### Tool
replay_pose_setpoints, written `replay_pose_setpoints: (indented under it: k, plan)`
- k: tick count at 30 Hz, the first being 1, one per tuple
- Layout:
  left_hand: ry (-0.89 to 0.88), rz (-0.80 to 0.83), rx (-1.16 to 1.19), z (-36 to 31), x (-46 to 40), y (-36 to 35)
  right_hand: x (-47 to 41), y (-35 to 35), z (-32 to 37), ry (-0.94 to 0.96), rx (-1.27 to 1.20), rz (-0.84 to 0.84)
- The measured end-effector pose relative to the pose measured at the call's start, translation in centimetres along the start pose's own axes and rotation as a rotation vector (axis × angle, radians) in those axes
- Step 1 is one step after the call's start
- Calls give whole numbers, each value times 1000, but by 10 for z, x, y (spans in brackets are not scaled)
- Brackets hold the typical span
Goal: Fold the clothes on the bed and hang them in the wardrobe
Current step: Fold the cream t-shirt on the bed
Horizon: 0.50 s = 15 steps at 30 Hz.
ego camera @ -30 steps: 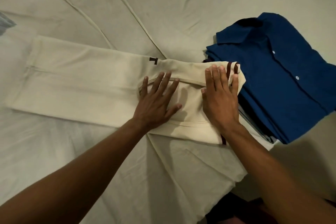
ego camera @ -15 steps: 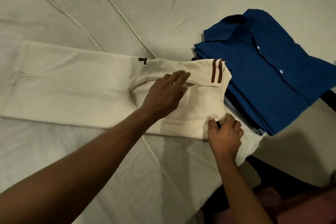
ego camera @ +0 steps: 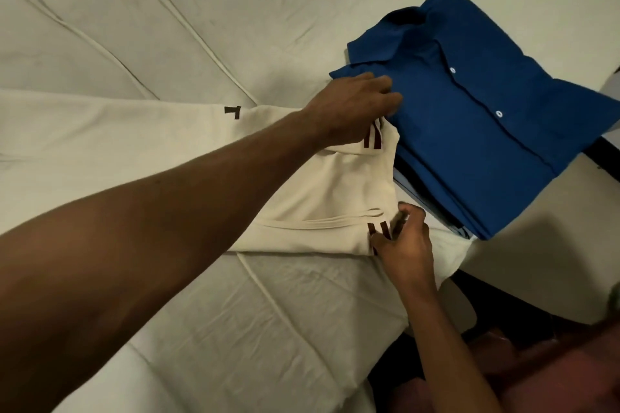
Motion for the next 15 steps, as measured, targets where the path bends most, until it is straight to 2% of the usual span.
replay_pose_setpoints:
  k: [3,7,12,15]
  plan:
    - [27,-18,107,4,6,1,2,-7,-4,-109,-78,44]
    - [91,-75,320,20,21,14,18,-8,9,-263,-438,136]
    - [94,-163,551,55,72,63,69,-10,85,-76,-638,295]
    - [209,-145,708,78,115,91,97,-31,132,38,-589,265]
Point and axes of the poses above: each hand's wrist, its own x-axis away from the middle knuckle, its own y-axis out of the back of the hand, z = x × y, the point moved 4 cm from there along -x, towards the middle knuckle, and after that the axes turned 13 degrees about x, right-handed, at the moved point
